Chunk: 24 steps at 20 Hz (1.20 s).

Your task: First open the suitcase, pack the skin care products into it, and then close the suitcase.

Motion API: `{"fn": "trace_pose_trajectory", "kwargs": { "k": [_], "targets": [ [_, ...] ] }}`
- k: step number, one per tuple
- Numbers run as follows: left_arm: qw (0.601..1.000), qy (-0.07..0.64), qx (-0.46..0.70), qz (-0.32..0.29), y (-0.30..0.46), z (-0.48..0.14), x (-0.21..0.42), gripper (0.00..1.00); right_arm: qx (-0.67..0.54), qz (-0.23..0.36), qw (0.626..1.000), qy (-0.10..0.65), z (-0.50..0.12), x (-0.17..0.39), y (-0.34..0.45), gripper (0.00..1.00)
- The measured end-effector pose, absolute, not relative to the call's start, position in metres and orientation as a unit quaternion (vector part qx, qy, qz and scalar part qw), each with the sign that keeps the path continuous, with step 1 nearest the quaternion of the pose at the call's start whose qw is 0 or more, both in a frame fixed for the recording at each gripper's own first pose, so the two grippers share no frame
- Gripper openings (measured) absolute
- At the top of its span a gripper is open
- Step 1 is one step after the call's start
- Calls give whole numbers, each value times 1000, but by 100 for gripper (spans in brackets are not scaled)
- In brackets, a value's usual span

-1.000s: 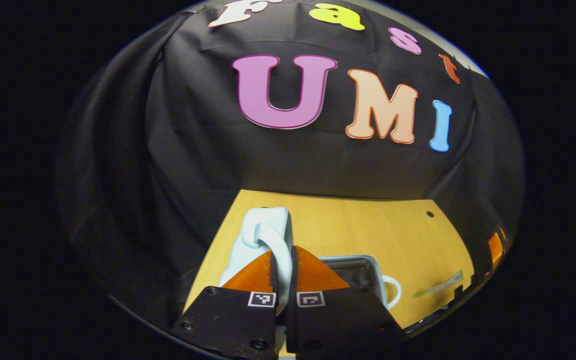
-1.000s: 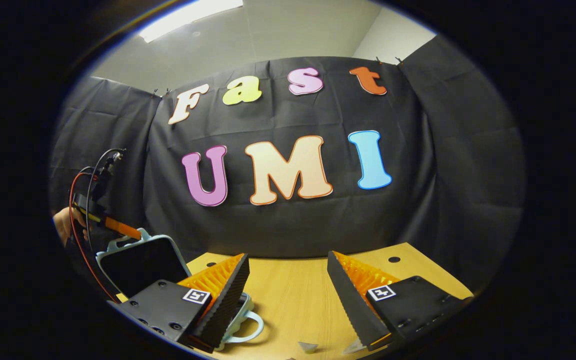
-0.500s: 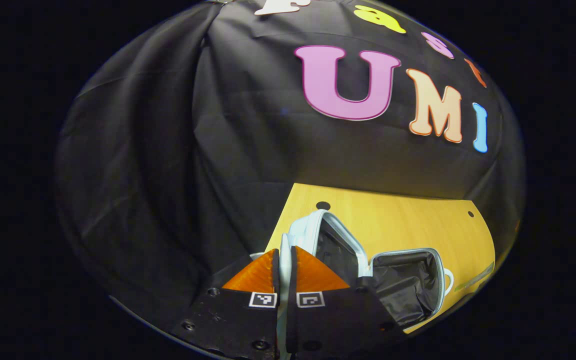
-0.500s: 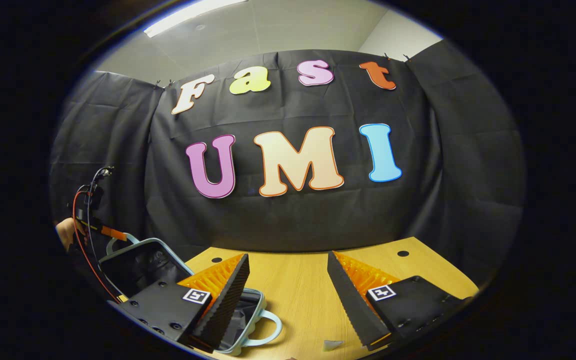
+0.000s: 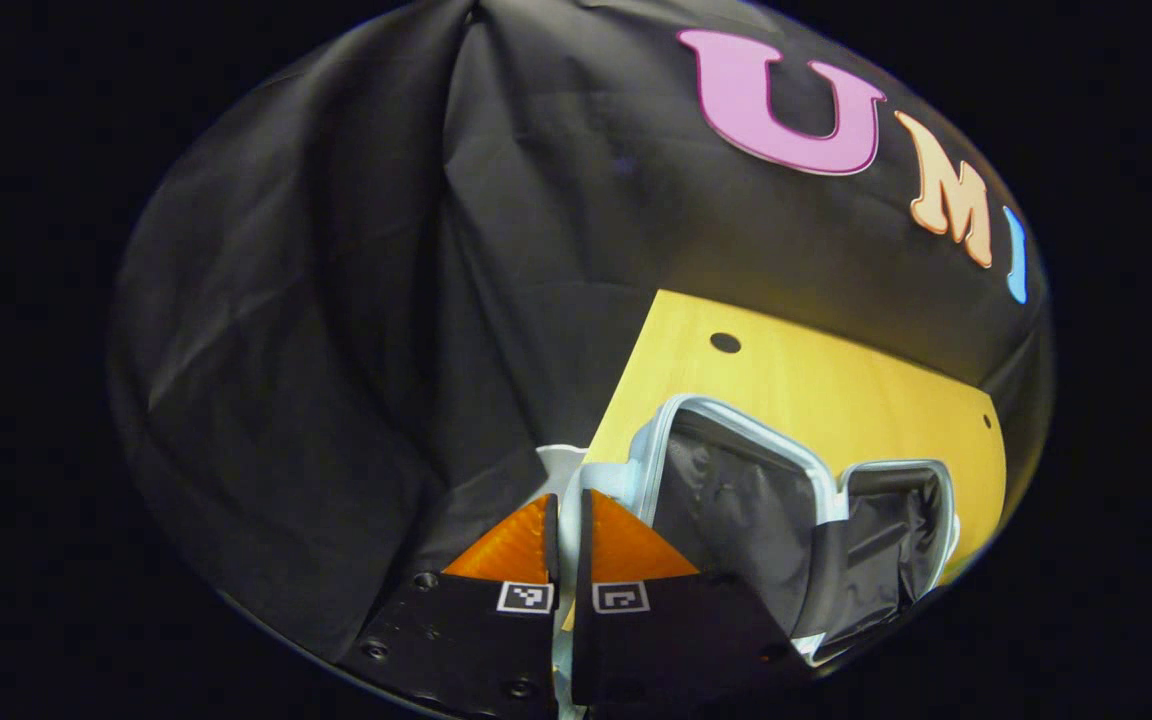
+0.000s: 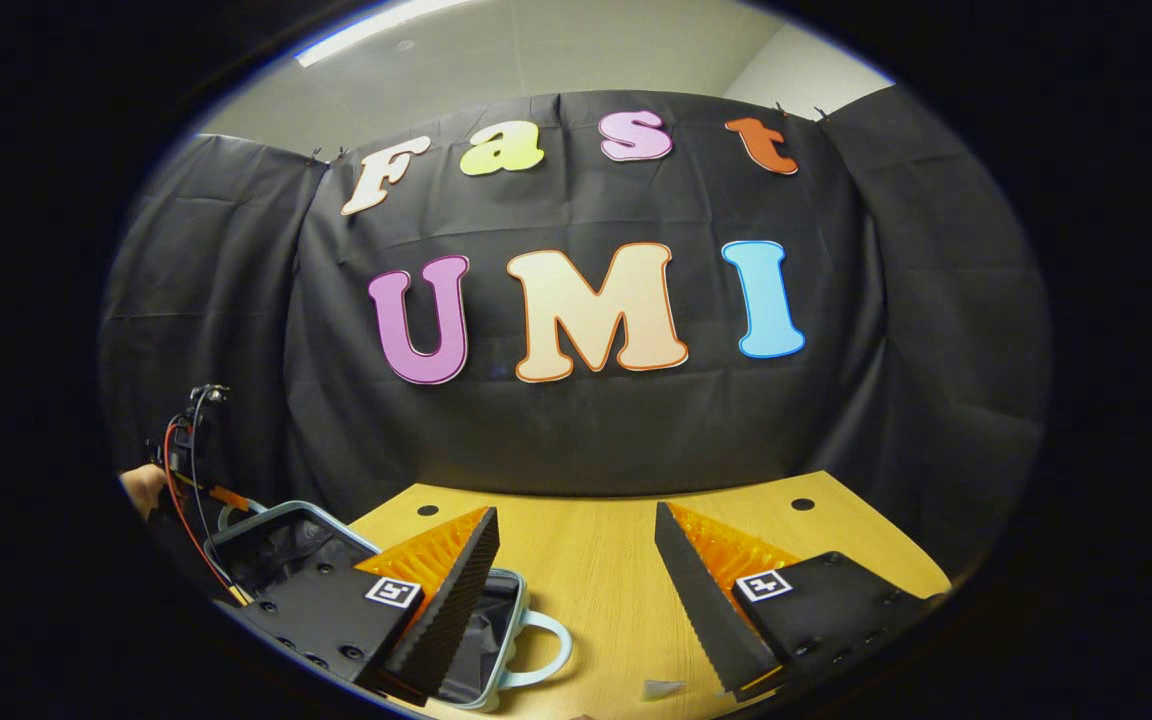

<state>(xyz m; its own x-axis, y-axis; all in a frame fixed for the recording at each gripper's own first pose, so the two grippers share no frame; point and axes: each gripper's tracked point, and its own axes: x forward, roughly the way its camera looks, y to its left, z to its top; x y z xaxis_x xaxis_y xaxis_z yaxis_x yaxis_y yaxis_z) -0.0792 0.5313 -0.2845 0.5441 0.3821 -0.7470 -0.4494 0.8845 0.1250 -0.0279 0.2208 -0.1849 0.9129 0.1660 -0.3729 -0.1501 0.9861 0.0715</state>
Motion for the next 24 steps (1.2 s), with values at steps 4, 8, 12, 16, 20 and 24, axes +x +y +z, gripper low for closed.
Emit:
{"fn": "trace_pose_trajectory", "kwargs": {
  "k": [4, 8, 12, 16, 20, 24],
  "targets": [
    [869, 414, -11, 271, 538, -306, -86, 5, 5, 69, 978, 195, -180, -29, 208, 98],
    [884, 363, -18, 294, 530, -316, -80, 25, -12, 68, 980, 187, -169, -34, 193, 98],
    [912, 278, 0, 303, 497, -278, -63, 85, -22, 70, 984, 161, -152, -34, 176, 98],
    [936, 180, 36, 302, 443, -215, -51, 98, -11, 70, 988, 138, -138, -30, 158, 98],
    [955, 126, 27, 268, 360, -161, -48, 98, -1, 64, 991, 116, -126, -24, 132, 98],
    [970, 85, 31, 226, 277, -137, -37, 99, 8, 61, 995, 83, -111, -17, 110, 98]
  ]
}}
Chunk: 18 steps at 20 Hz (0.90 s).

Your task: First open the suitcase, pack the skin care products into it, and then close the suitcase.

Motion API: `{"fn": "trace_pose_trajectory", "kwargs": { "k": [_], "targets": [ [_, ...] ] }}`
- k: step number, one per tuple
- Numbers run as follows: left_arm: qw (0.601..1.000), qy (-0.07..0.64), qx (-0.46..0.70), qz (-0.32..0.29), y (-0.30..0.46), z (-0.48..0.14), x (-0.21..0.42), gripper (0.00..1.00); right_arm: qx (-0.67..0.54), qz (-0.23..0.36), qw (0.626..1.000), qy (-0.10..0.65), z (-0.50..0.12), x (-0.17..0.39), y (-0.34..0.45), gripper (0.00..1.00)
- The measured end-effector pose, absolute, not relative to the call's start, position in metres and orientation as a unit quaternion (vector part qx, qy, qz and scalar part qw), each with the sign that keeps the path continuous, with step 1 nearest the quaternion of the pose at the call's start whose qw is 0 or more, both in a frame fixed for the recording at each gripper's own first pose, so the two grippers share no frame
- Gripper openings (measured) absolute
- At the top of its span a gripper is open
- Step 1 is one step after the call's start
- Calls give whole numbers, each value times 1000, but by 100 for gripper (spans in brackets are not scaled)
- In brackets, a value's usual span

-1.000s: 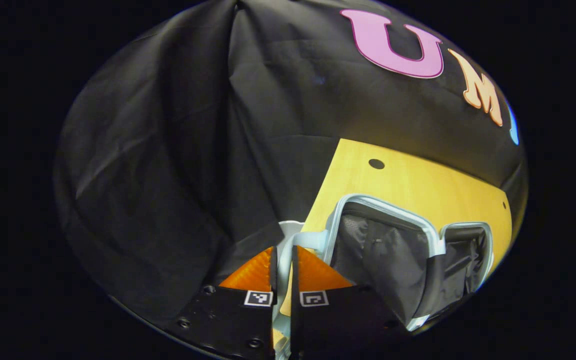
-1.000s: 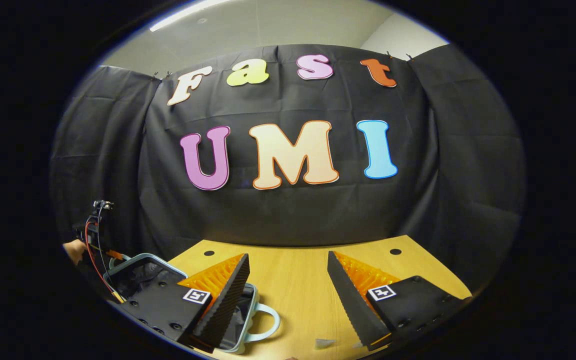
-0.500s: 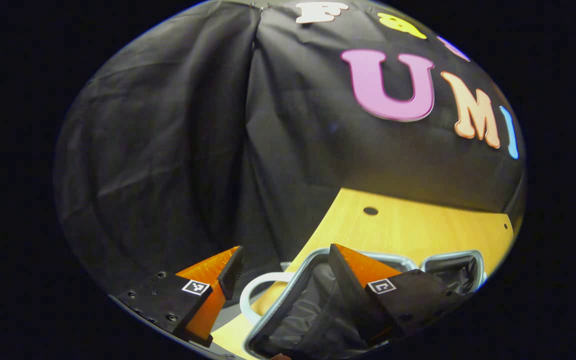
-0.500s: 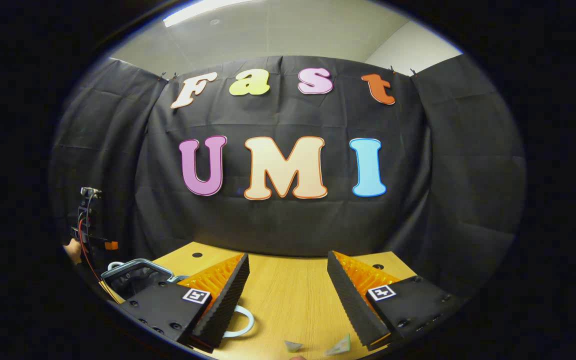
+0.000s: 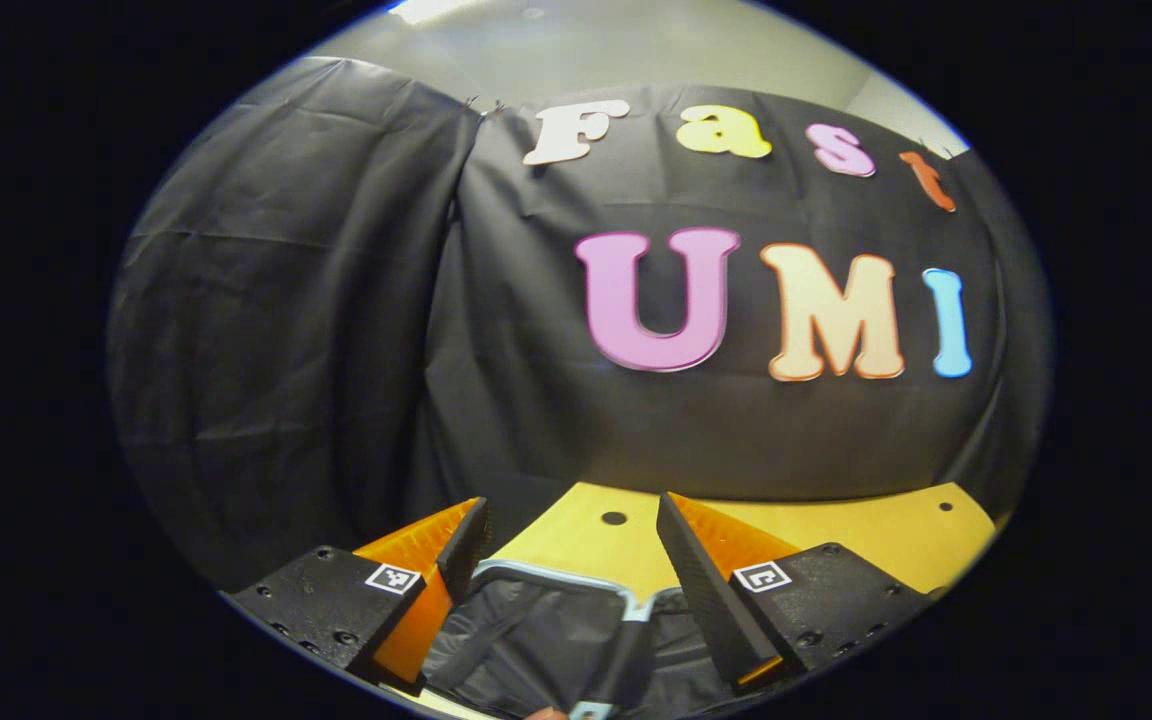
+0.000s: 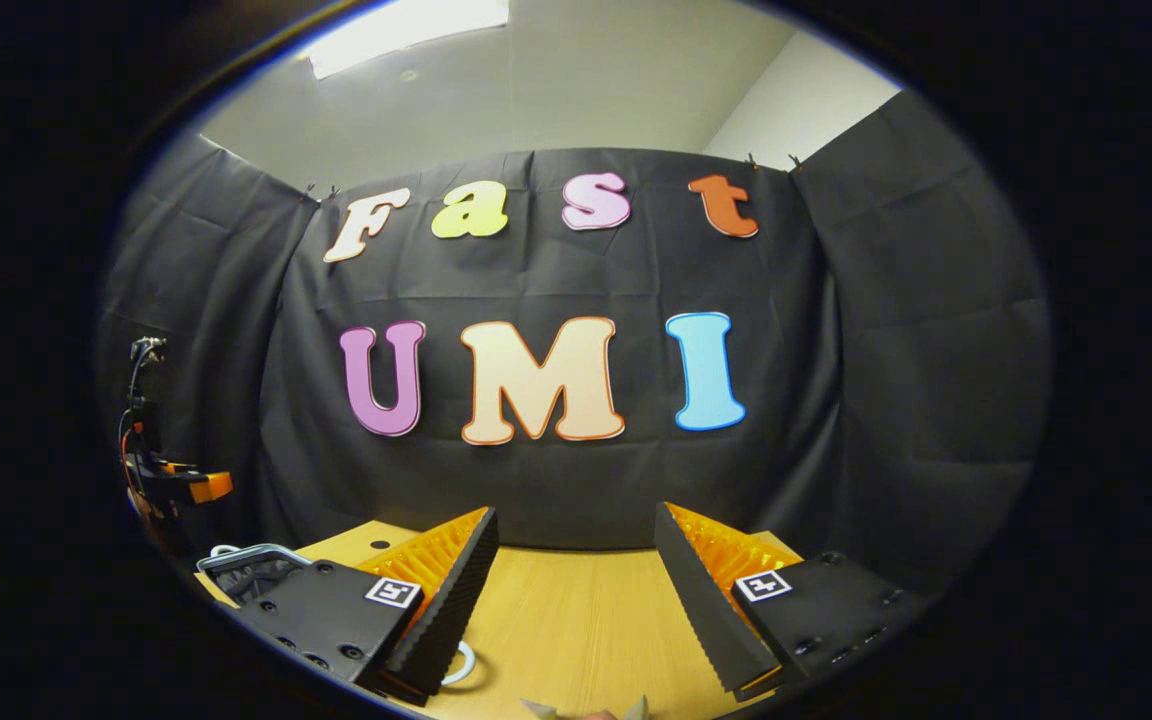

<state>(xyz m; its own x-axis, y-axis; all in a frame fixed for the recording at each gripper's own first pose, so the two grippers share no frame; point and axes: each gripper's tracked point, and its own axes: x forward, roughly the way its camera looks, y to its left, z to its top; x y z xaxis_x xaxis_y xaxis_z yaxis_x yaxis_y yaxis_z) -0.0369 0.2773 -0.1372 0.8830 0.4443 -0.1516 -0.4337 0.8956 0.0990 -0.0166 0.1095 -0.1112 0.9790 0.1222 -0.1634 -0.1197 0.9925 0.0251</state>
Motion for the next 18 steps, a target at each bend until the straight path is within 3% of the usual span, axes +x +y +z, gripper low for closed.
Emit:
{"fn": "trace_pose_trajectory", "kwargs": {
  "k": [7, 18],
  "targets": [
    [987, 82, 19, 140, 136, -134, -7, 99, 15, 75, 996, 44, -94, -16, 76, 98],
    [988, 154, 11, 28, -38, -222, -6, 97, 0, 89, 994, 69, -109, -28, 7, 98]
  ]
}}
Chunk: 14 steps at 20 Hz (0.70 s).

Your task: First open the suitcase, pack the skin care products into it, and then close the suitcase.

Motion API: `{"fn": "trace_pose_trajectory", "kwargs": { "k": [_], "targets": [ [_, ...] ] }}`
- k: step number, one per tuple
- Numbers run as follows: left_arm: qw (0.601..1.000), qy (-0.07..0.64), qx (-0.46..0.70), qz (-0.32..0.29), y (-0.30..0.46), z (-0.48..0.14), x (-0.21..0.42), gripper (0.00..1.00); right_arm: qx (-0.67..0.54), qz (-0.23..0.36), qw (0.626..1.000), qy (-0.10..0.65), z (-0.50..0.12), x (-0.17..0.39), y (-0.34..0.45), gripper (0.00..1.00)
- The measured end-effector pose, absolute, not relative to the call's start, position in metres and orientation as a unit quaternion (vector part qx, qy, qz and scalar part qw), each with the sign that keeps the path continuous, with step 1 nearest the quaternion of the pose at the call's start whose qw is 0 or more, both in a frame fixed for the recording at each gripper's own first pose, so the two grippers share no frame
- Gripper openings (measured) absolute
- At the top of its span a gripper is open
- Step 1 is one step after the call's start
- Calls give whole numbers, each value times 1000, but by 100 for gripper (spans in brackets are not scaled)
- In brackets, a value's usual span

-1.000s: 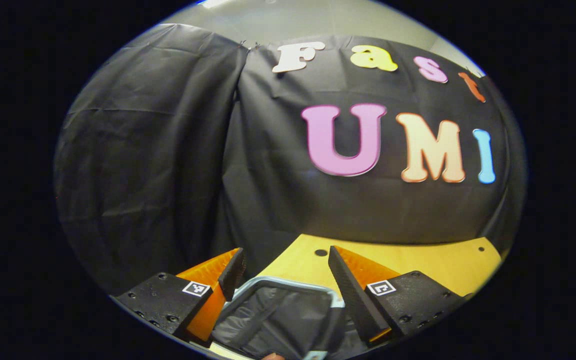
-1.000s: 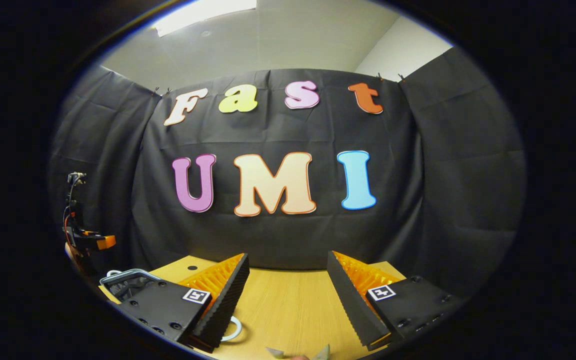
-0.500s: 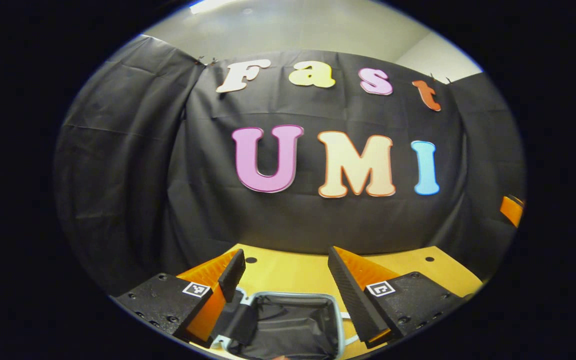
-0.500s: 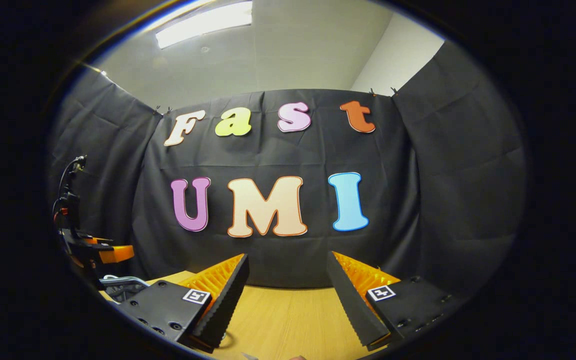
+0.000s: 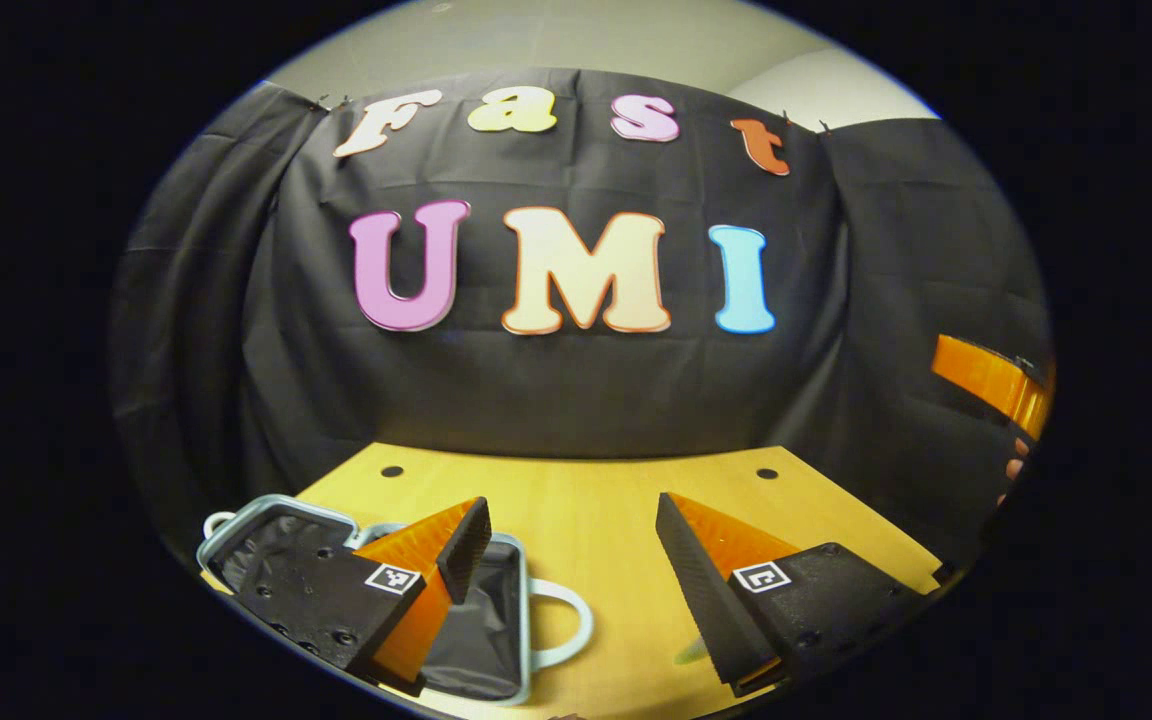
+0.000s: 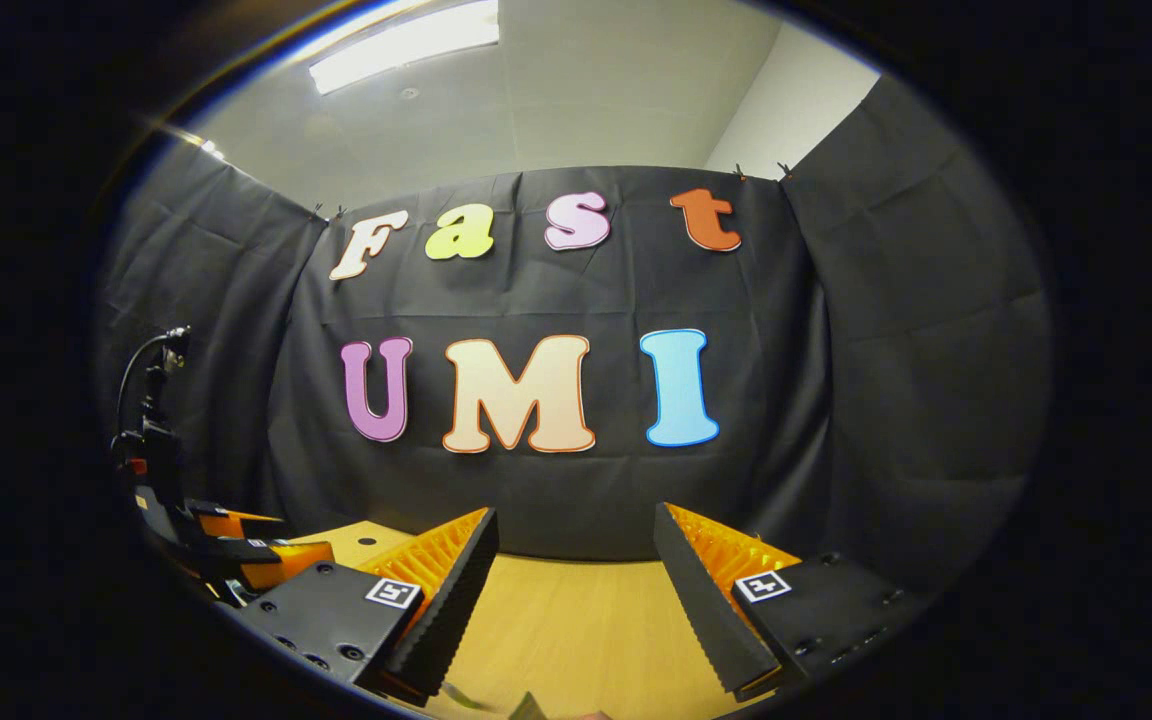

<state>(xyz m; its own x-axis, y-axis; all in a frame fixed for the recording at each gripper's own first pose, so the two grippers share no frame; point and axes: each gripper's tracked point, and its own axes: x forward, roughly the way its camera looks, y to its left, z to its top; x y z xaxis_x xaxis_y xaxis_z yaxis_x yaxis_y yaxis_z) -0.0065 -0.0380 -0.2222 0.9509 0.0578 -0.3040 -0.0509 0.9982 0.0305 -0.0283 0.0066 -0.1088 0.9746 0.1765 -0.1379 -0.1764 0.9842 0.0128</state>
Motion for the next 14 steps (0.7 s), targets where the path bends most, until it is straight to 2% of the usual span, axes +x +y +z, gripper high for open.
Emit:
{"fn": "trace_pose_trajectory", "kwargs": {
  "k": [9, 14],
  "targets": [
    [971, 237, 3, -33, -106, -315, -25, 98, -15, 91, 991, 99, -133, -36, -19, 98],
    [959, 277, -23, -55, -126, -366, -40, 94, -32, 104, 987, 118, -153, -40, -18, 98]
  ]
}}
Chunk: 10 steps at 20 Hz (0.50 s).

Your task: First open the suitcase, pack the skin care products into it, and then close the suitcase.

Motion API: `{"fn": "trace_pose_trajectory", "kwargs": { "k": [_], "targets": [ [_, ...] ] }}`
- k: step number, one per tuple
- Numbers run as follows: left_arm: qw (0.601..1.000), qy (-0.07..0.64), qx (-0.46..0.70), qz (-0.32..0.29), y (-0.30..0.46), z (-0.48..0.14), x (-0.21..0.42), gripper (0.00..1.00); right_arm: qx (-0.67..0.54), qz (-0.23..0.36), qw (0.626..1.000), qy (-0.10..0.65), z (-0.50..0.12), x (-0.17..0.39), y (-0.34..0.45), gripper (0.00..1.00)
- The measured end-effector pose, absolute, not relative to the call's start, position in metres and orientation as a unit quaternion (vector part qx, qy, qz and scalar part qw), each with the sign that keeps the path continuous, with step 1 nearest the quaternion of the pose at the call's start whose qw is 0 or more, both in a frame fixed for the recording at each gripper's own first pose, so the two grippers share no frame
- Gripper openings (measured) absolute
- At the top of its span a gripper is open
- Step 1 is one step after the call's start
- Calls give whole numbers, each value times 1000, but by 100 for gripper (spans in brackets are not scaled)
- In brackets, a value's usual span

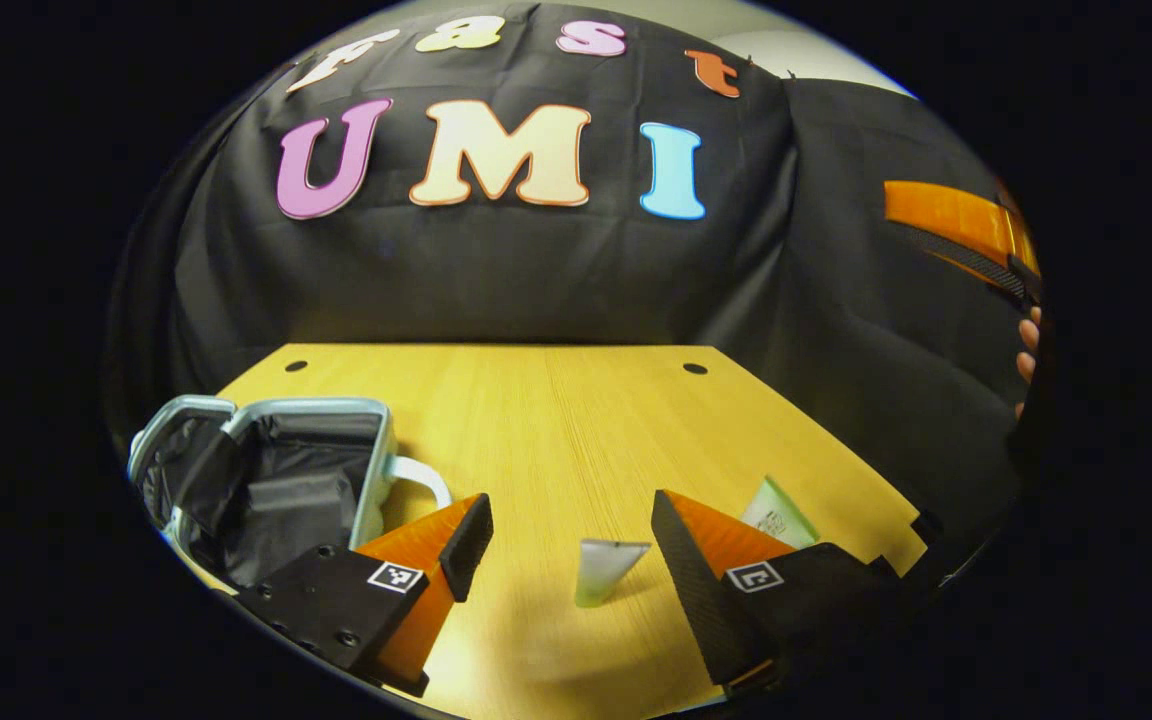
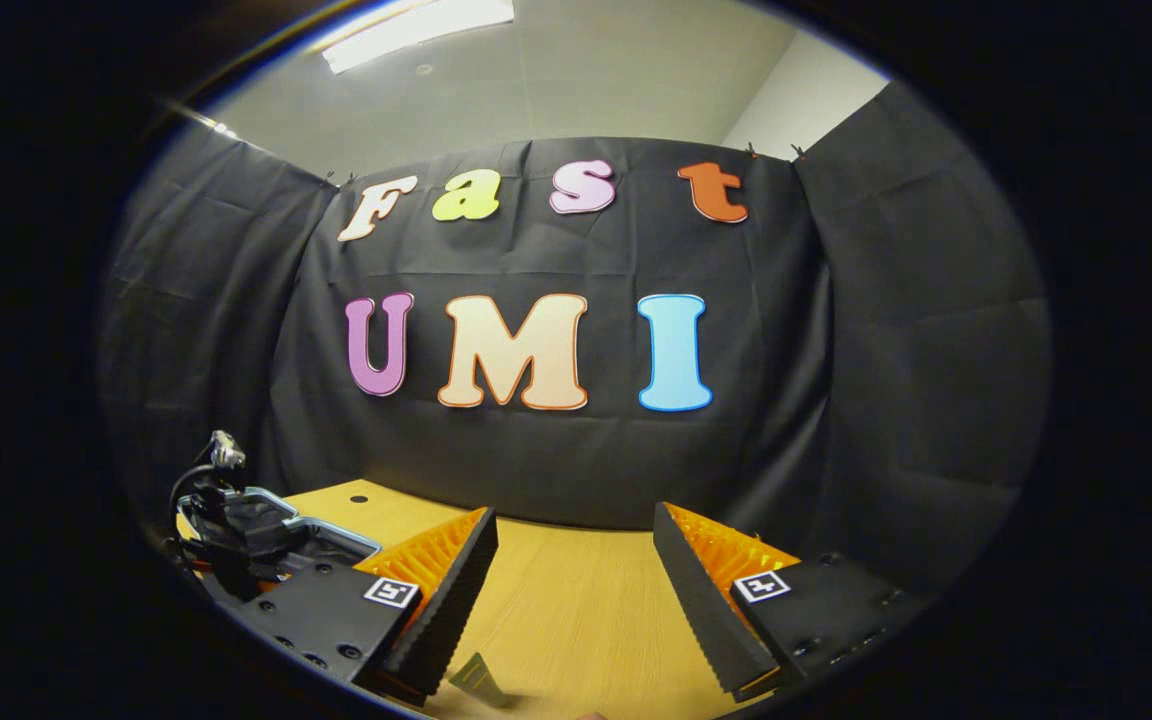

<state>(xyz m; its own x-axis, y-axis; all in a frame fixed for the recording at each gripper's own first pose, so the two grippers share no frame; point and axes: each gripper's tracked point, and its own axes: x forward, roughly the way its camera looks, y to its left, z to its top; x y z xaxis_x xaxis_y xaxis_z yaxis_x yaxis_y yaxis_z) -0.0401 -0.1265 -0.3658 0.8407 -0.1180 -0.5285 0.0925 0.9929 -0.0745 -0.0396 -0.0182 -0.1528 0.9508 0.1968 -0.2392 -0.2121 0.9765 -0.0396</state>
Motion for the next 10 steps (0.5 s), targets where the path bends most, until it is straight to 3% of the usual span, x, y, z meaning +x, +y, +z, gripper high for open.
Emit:
{"fn": "trace_pose_trajectory", "kwargs": {
  "k": [7, 10],
  "targets": [
    [946, 316, -39, -63, -135, -425, -48, 79, -52, 118, 980, 153, -189, -53, -10, 98],
    [943, 324, -35, -71, -138, -442, -47, 64, -64, 124, 977, 162, -200, -61, -7, 99]
  ]
}}
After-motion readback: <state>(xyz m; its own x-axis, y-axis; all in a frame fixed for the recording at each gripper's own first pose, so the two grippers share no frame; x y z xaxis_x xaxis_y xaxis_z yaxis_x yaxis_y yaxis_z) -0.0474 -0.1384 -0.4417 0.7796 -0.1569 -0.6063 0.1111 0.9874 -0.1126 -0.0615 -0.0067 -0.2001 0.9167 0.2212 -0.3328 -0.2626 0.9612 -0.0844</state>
